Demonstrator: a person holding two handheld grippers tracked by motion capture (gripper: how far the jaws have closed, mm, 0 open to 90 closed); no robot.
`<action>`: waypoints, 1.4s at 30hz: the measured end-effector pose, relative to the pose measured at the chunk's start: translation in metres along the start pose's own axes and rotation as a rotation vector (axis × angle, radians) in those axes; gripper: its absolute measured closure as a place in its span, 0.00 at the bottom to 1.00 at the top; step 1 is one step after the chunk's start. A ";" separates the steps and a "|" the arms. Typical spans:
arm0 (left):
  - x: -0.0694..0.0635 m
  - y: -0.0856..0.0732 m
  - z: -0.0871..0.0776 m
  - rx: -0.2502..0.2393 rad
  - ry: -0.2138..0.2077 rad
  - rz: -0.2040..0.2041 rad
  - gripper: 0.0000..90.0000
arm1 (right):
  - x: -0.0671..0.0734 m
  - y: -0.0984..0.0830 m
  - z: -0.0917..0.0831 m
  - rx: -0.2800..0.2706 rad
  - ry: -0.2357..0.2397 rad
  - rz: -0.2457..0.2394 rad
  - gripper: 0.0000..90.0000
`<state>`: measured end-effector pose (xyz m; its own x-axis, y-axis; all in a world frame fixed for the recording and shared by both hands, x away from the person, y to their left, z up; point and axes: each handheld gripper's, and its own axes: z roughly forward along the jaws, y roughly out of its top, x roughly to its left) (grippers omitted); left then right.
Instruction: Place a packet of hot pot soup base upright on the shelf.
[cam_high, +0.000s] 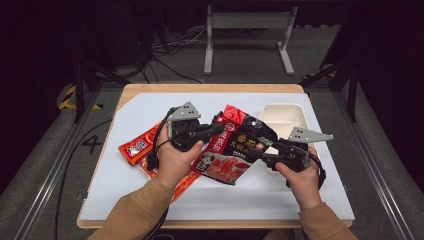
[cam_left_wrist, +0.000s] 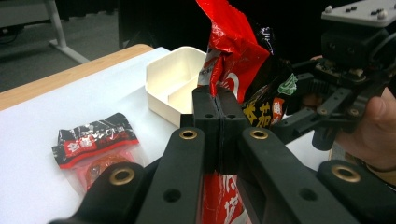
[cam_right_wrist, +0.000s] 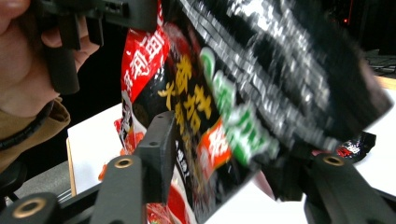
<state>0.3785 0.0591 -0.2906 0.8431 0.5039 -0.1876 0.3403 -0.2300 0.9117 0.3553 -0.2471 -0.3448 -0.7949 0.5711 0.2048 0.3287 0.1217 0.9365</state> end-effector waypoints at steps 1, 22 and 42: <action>0.000 -0.001 0.000 -0.002 -0.003 -0.008 0.99 | 0.000 0.003 0.001 0.018 -0.015 0.008 0.60; 0.002 -0.006 0.000 -0.008 0.022 0.001 0.98 | -0.004 0.029 -0.003 0.099 -0.047 -0.064 0.86; 0.016 -0.009 -0.015 -0.048 0.059 -0.011 0.83 | -0.004 0.065 -0.004 0.133 -0.073 -0.183 0.89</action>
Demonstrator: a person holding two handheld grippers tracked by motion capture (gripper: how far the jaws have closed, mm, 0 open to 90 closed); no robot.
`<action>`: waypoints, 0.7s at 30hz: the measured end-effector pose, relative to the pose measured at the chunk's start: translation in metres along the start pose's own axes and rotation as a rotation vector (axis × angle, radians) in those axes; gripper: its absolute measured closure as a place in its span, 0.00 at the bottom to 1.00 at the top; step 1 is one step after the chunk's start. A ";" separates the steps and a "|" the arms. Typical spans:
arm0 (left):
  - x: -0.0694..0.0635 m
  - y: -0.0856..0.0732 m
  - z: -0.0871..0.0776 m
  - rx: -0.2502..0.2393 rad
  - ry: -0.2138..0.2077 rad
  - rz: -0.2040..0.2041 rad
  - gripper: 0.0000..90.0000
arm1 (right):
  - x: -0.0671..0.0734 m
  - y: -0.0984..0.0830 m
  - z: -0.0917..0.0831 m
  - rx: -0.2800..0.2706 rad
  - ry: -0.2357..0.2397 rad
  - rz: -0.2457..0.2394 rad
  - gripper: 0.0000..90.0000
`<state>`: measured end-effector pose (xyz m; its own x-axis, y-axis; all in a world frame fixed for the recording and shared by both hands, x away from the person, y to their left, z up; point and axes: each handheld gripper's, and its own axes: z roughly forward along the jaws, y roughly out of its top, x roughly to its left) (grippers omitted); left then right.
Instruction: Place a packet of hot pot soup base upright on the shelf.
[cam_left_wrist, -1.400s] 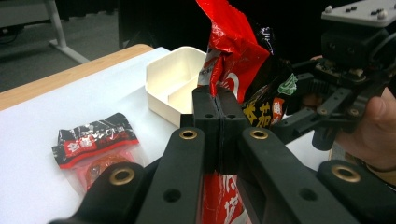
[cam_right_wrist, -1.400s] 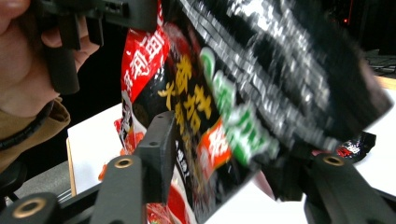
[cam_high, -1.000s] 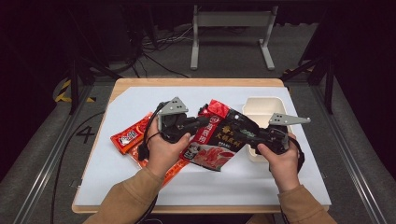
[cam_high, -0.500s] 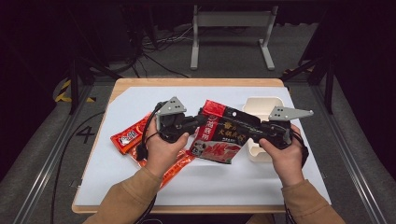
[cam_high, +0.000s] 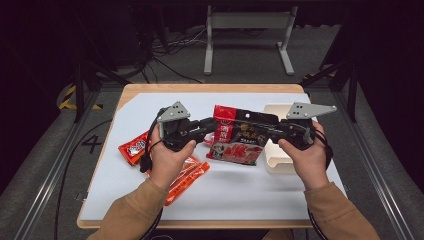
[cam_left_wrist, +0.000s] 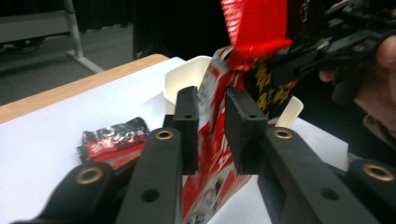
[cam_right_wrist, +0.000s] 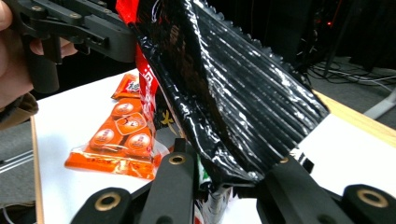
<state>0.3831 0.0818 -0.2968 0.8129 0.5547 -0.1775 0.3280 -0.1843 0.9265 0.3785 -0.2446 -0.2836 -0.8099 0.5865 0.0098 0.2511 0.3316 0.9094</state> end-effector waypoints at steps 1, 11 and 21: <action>0.002 -0.001 -0.001 0.002 0.013 0.007 0.83 | -0.001 0.001 -0.001 0.003 -0.004 -0.003 0.89; 0.021 -0.018 -0.017 0.030 0.058 0.010 0.70 | -0.011 0.016 -0.015 -0.018 -0.034 -0.022 0.89; 0.032 -0.044 -0.027 0.082 0.088 0.015 0.65 | -0.029 0.034 -0.027 -0.012 -0.095 -0.062 0.89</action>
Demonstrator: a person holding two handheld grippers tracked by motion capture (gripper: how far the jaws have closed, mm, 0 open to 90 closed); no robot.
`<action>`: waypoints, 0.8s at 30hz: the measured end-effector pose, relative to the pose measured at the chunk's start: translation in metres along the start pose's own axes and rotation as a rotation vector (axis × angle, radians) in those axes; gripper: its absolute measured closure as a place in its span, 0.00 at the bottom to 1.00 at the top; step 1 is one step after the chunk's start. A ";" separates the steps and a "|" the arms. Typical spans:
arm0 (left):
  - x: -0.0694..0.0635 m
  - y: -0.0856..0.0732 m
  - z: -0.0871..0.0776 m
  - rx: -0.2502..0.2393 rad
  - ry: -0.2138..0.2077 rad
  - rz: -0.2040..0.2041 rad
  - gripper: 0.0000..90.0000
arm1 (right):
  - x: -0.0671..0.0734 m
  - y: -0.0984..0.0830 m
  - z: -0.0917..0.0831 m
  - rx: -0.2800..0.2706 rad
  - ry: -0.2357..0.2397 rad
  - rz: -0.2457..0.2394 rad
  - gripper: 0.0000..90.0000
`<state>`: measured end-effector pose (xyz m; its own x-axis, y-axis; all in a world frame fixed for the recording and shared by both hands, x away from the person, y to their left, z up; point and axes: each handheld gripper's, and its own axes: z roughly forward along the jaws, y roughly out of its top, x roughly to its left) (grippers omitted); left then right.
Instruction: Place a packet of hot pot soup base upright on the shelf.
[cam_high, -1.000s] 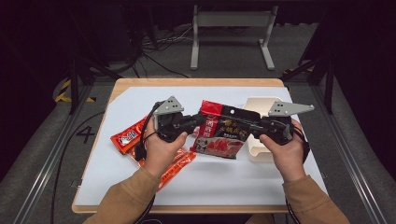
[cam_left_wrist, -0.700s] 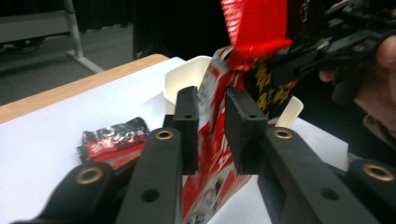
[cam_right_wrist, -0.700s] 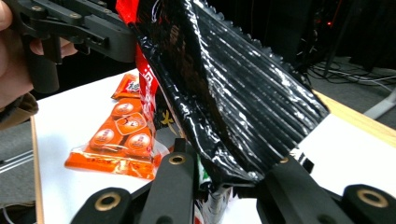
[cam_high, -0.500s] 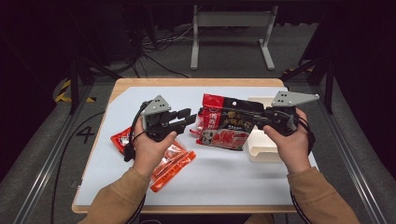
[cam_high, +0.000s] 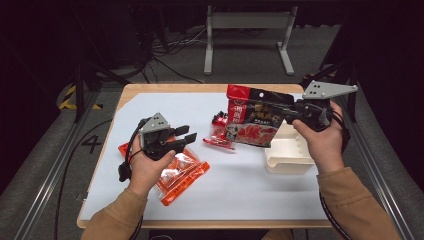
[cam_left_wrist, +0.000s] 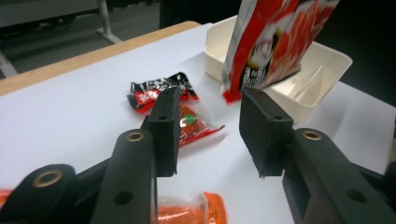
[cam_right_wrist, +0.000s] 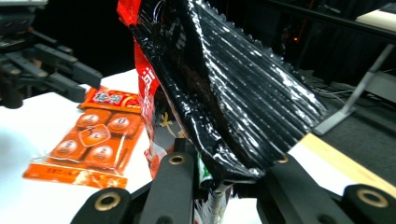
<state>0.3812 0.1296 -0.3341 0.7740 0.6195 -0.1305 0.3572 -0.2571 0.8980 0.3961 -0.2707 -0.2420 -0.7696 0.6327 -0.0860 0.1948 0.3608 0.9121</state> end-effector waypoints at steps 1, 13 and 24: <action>0.001 -0.002 -0.001 0.005 0.004 0.005 0.65 | -0.003 0.001 -0.001 0.002 -0.006 -0.002 0.89; 0.008 -0.027 -0.009 0.022 0.044 -0.020 0.59 | -0.033 0.009 -0.011 -0.002 -0.085 -0.025 0.89; 0.016 -0.042 -0.012 0.043 0.067 -0.038 0.54 | -0.059 0.013 -0.011 0.016 -0.133 -0.038 0.89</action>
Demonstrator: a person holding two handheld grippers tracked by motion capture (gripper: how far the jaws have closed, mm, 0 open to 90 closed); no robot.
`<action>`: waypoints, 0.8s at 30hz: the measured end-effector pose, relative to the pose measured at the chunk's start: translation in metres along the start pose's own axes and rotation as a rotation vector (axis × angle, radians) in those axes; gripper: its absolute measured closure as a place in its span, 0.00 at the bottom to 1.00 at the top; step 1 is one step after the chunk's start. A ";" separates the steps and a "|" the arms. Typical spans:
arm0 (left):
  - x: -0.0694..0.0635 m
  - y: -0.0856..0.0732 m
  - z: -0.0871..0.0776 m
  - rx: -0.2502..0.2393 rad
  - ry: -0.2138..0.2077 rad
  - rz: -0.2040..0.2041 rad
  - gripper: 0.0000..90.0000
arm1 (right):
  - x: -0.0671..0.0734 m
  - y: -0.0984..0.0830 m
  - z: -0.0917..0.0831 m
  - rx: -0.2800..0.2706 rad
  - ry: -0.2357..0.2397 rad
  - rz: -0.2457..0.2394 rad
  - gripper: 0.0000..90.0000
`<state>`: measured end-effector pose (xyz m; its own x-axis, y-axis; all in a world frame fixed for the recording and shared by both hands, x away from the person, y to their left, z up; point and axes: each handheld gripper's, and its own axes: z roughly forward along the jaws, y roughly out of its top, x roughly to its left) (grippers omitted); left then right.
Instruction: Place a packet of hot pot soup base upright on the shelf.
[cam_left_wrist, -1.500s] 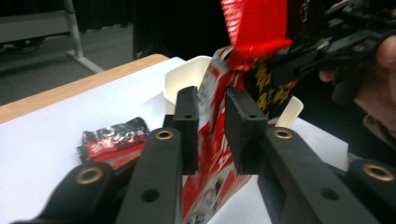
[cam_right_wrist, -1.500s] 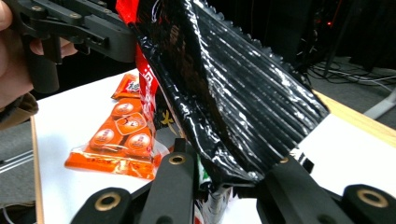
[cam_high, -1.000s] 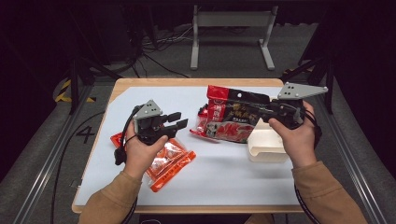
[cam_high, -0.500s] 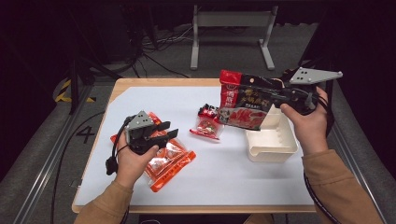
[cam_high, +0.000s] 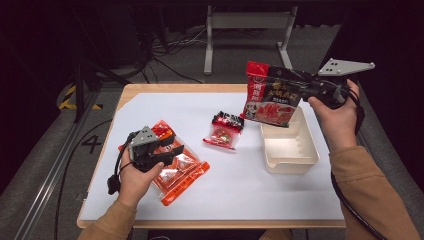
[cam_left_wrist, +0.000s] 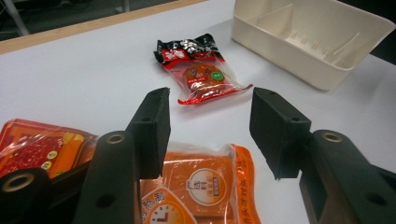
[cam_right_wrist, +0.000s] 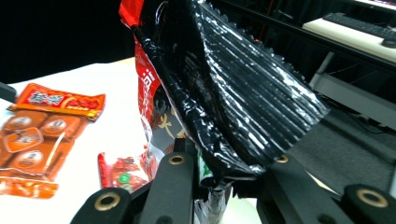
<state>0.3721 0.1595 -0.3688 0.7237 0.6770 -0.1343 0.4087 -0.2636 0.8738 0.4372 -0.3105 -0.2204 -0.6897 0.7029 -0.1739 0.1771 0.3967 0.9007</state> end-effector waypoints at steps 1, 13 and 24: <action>0.001 -0.001 -0.001 0.002 0.000 -0.004 0.54 | -0.002 0.000 0.000 0.003 -0.005 -0.003 0.89; 0.012 -0.010 0.001 0.026 0.019 -0.029 0.52 | -0.032 -0.002 0.002 0.028 -0.068 -0.029 0.88; 0.014 -0.012 0.001 0.025 0.029 -0.041 0.52 | -0.049 -0.010 0.005 0.023 -0.110 -0.057 0.88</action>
<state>0.3783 0.1714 -0.3814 0.6897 0.7071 -0.1561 0.4517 -0.2517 0.8559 0.4723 -0.3462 -0.2231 -0.6182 0.7389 -0.2681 0.1570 0.4503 0.8790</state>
